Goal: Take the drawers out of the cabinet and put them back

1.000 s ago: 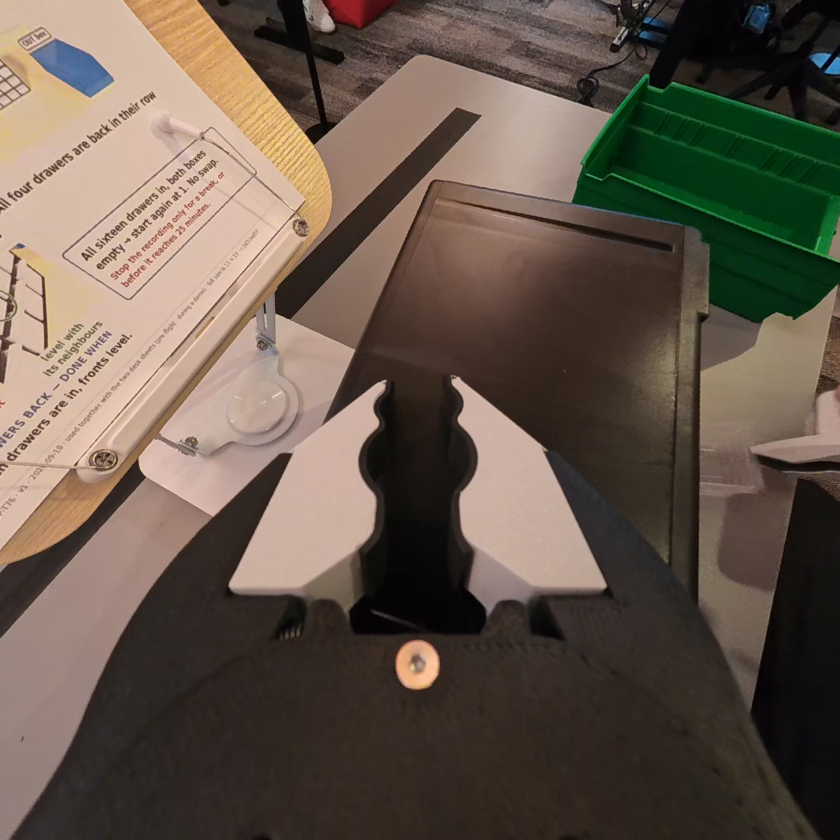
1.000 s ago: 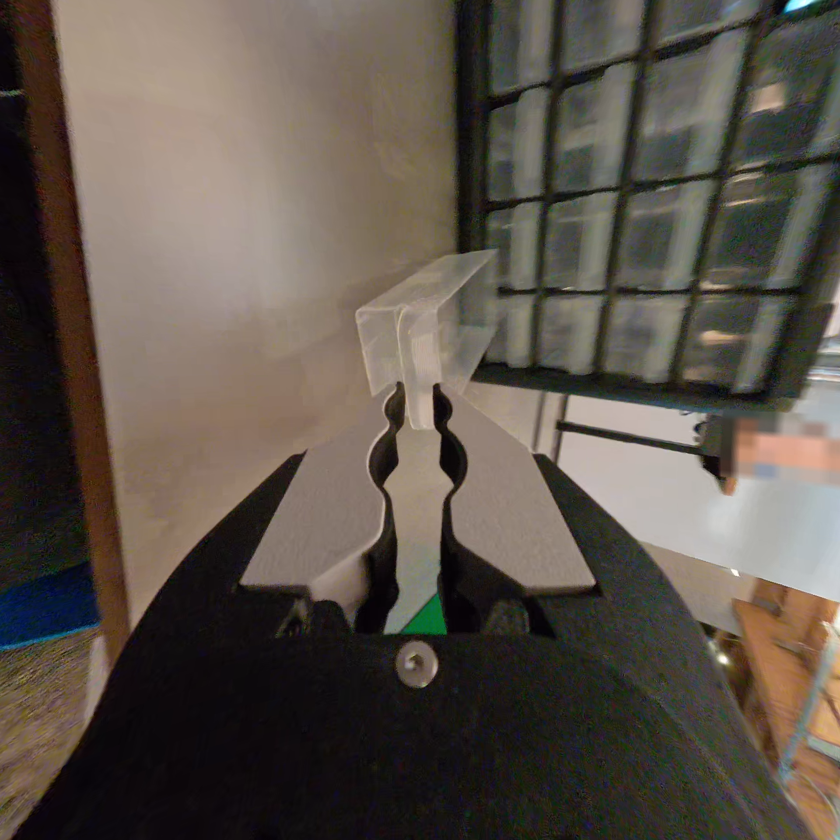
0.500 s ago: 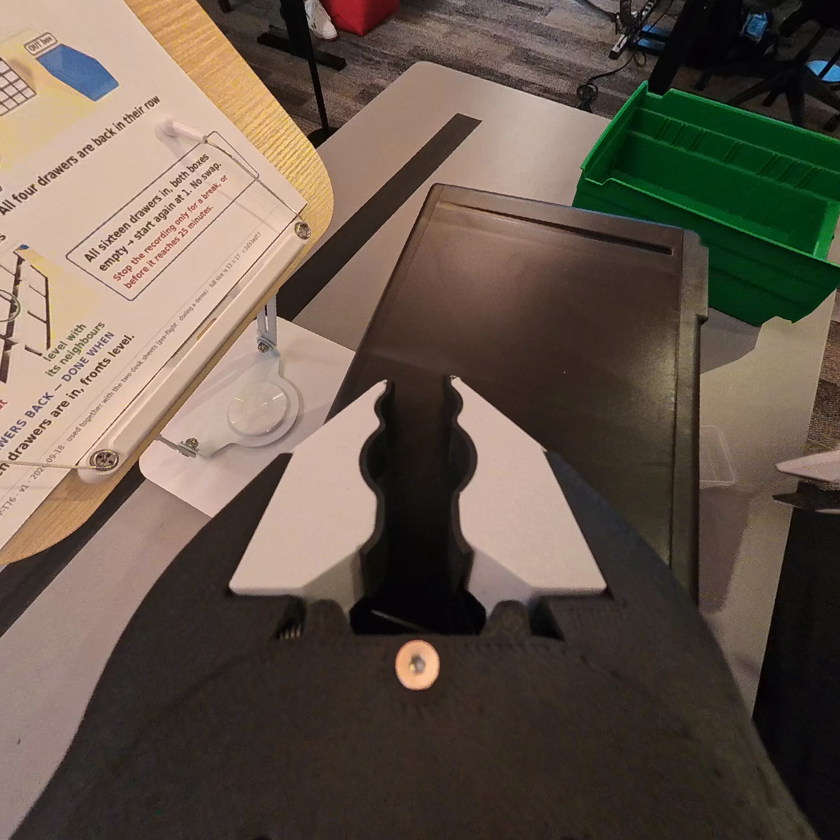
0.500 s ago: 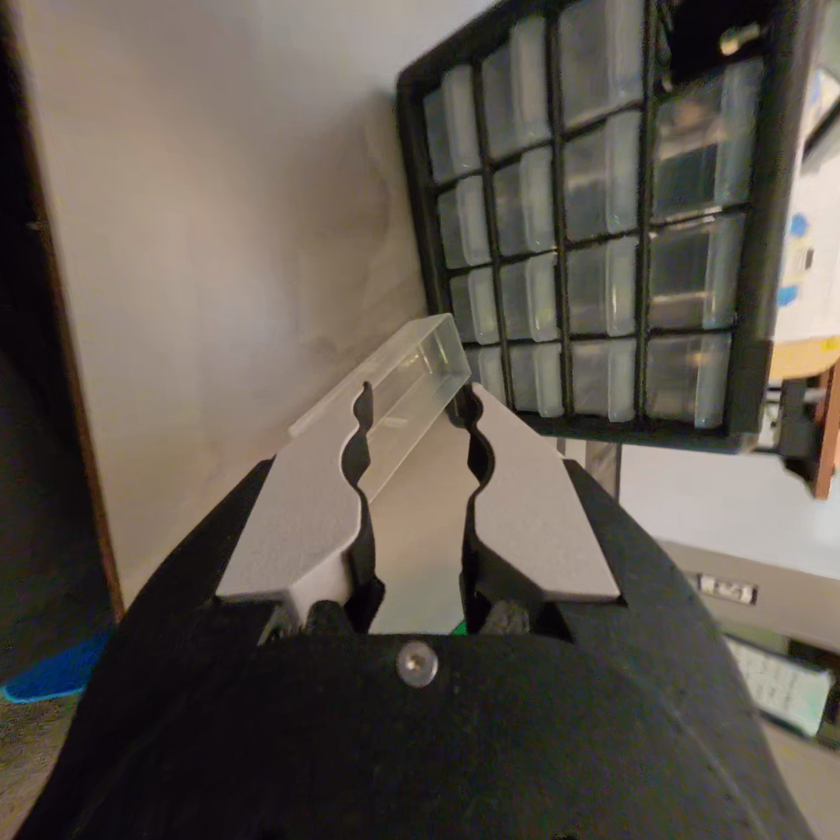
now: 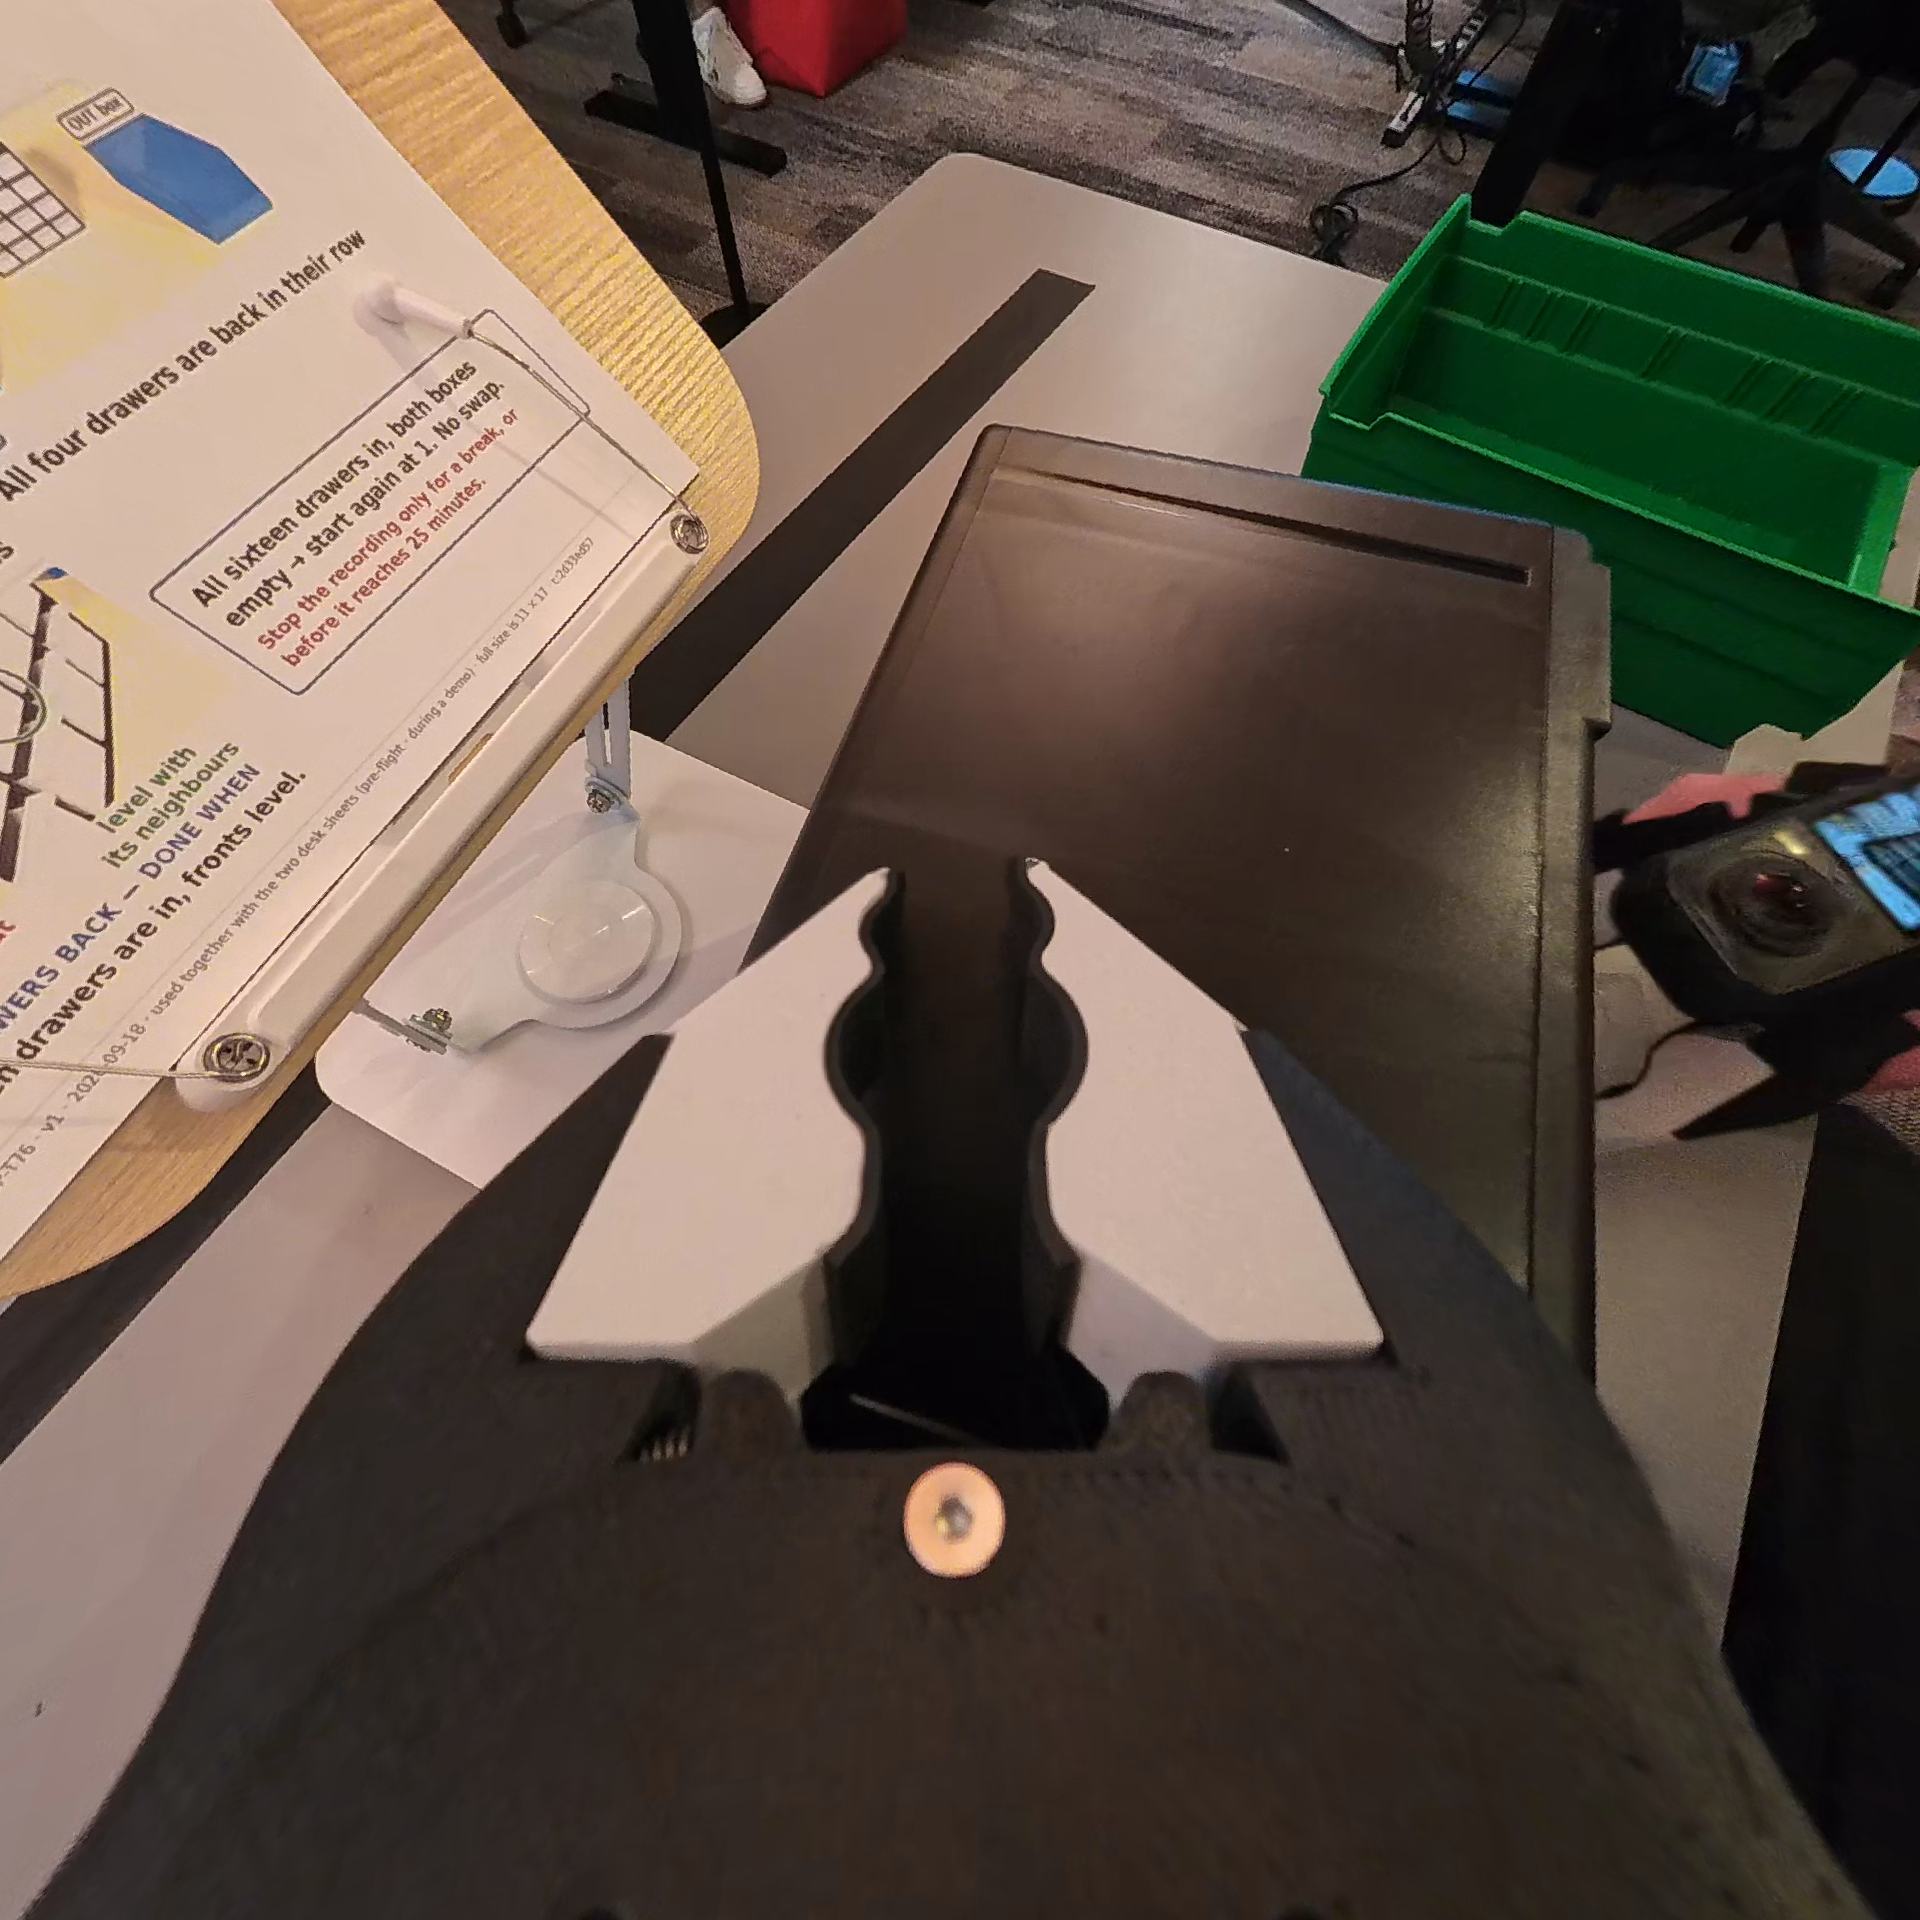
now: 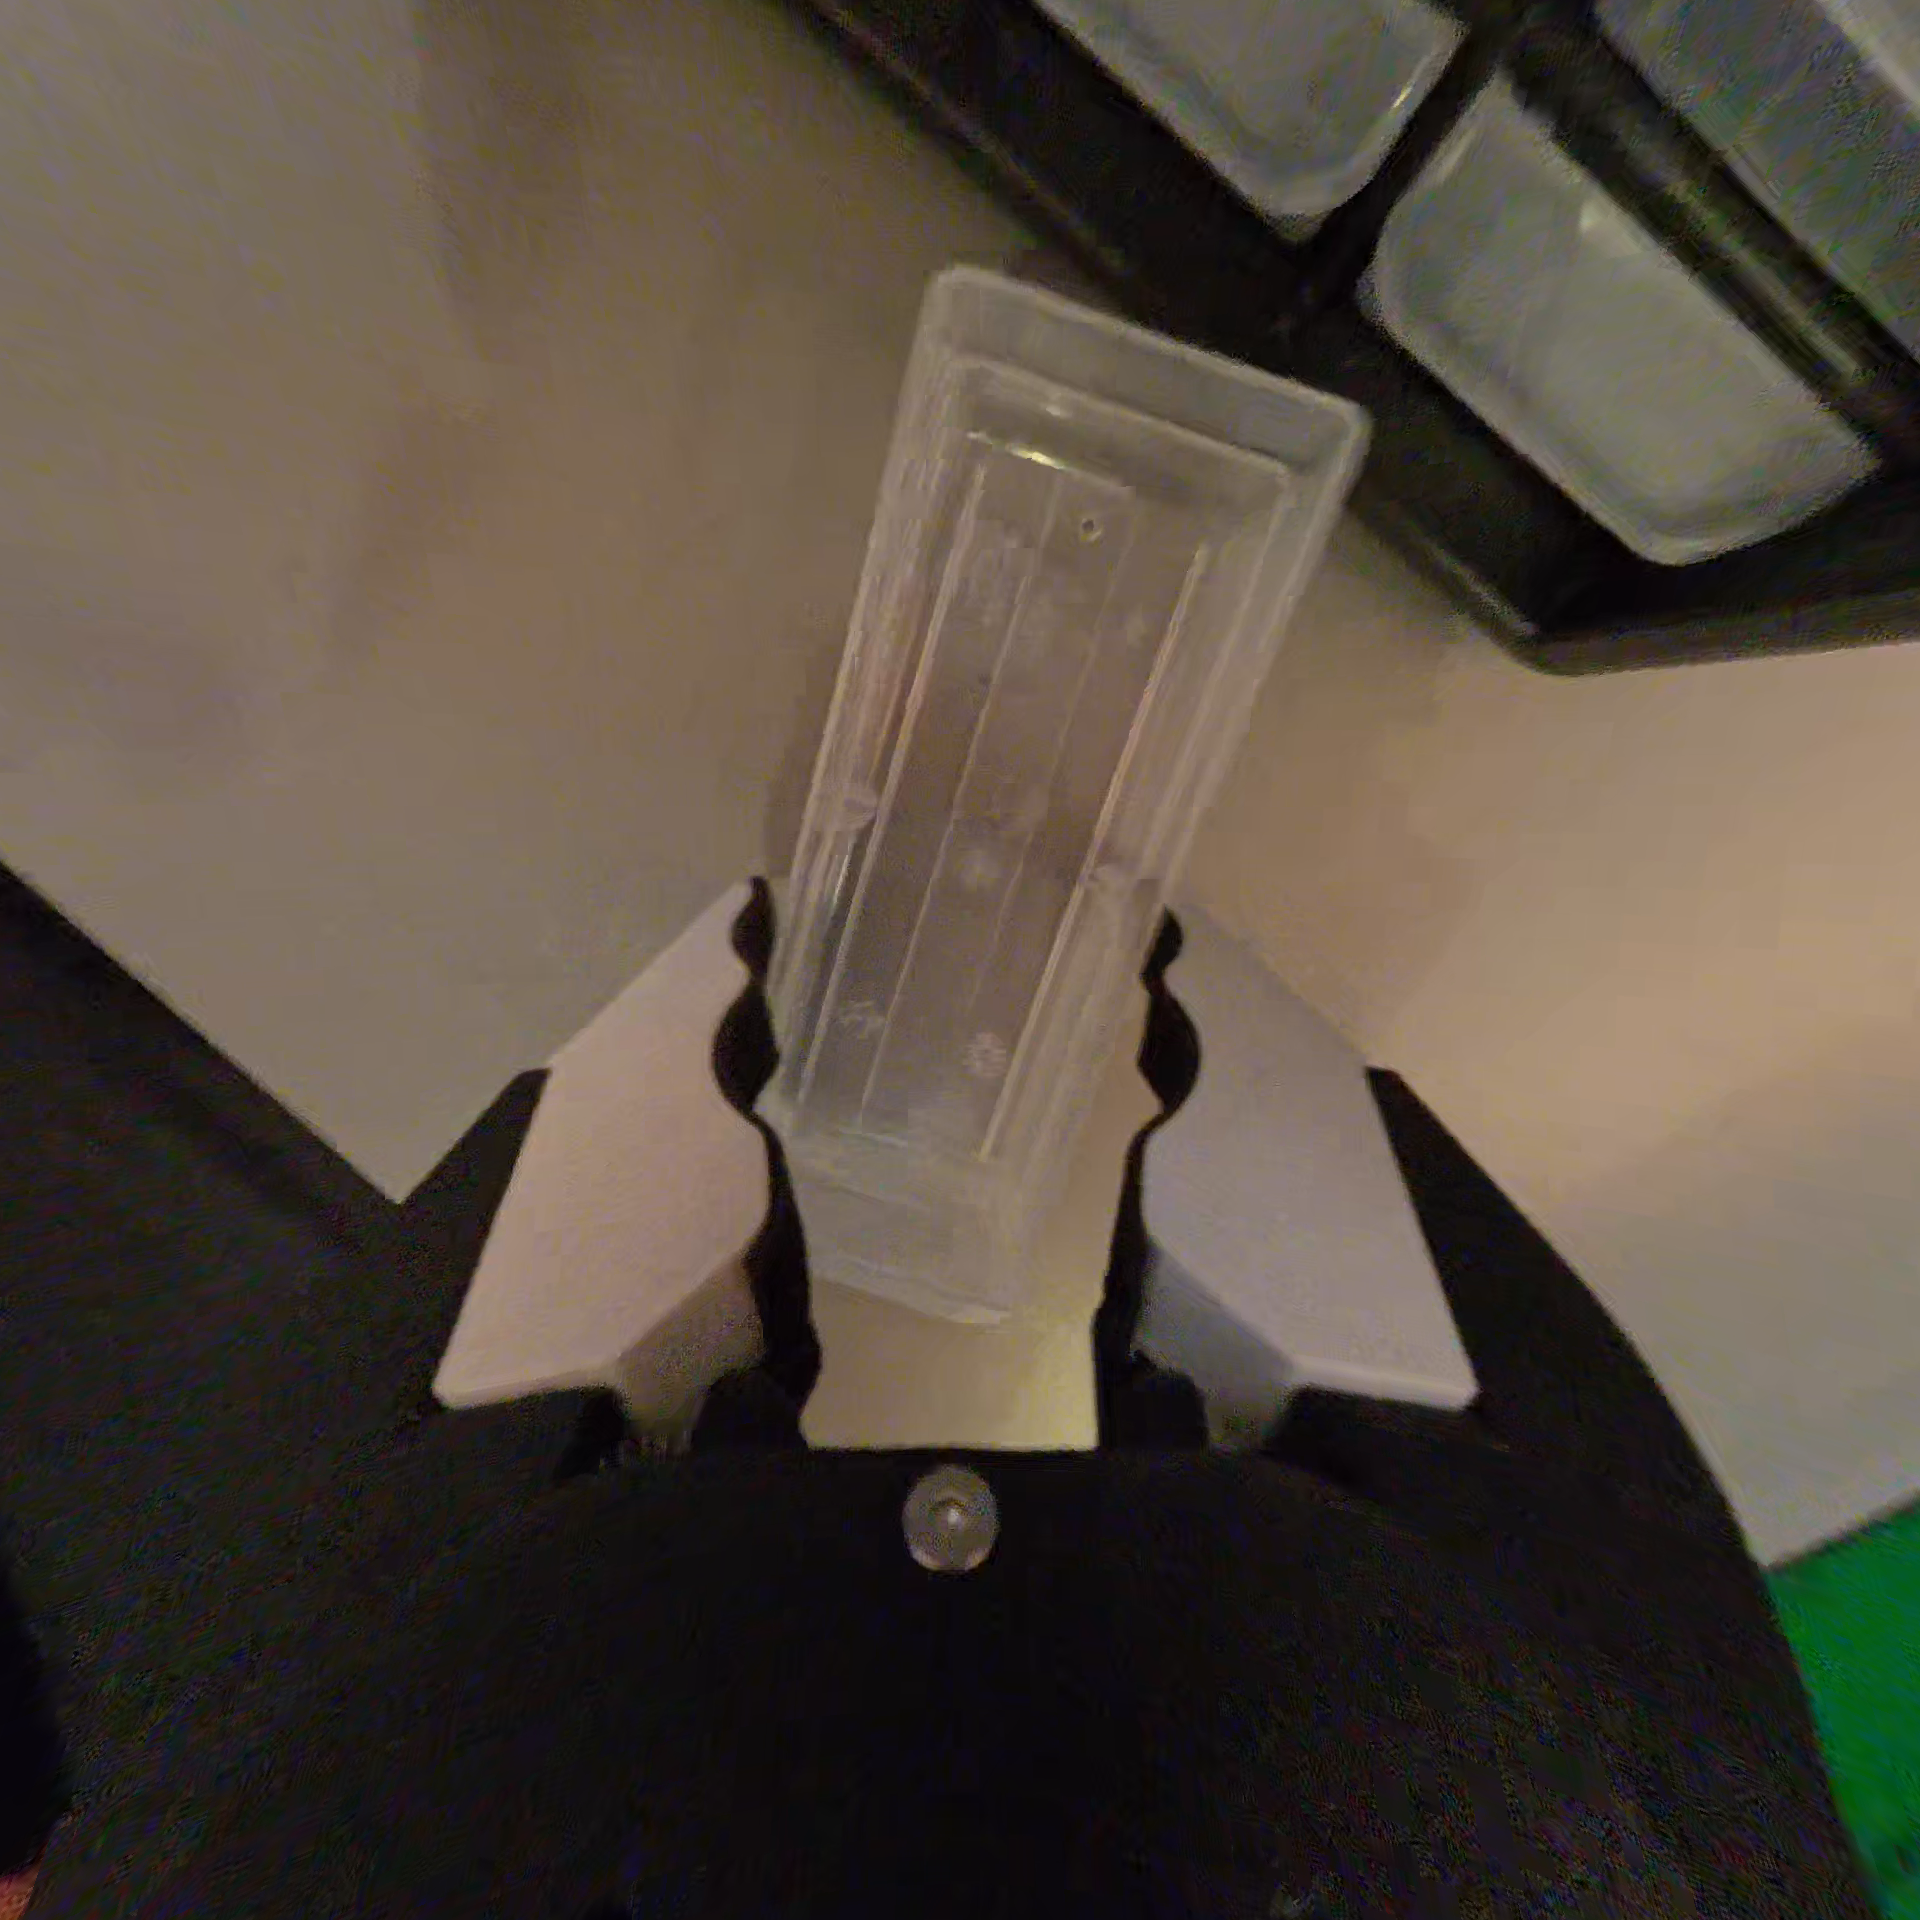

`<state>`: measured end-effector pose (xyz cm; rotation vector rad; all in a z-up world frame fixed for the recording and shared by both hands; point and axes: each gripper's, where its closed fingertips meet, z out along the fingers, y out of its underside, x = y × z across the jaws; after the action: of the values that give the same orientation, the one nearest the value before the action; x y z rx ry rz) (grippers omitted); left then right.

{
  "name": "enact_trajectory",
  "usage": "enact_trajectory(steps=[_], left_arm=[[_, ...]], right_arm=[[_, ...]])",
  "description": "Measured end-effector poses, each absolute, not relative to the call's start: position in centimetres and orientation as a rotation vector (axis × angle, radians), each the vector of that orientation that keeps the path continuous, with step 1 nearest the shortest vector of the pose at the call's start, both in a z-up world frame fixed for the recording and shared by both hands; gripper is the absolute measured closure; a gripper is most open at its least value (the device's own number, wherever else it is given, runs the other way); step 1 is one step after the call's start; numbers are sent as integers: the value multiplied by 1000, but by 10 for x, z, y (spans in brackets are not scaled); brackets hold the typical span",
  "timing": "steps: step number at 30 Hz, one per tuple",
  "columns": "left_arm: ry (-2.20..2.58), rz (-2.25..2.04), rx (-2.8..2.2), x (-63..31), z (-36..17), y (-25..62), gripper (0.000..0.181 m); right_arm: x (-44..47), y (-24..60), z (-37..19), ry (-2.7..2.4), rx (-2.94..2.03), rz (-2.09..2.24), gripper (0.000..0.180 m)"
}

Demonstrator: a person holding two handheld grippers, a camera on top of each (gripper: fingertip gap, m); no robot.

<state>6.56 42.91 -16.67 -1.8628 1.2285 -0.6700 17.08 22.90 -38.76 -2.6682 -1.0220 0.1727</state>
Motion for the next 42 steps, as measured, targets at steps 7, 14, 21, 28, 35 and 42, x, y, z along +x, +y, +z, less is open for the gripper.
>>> enact_trajectory(steps=[7,14,21,28,35,42], left_arm=[[1235,-677,-1853,66,-166,428,163],[1225,-677,-1858,66,-166,428,164],[1219,-676,-1860,65,-166,429,165],[1221,-676,-1859,65,-166,429,165],[1223,-674,-1859,66,-166,429,165],[1224,-676,-1856,66,-166,429,165]], right_arm=[[188,211,-360,-1267,-2562,178,118],[301,223,-252,-1422,-2302,-126,118],[479,256,-230,-1433,-2421,-590,119],[535,272,-322,-1679,-2558,-554,118],[552,300,-371,-1844,-2523,-728,112],[578,330,-355,-1660,-2492,-1008,110]])
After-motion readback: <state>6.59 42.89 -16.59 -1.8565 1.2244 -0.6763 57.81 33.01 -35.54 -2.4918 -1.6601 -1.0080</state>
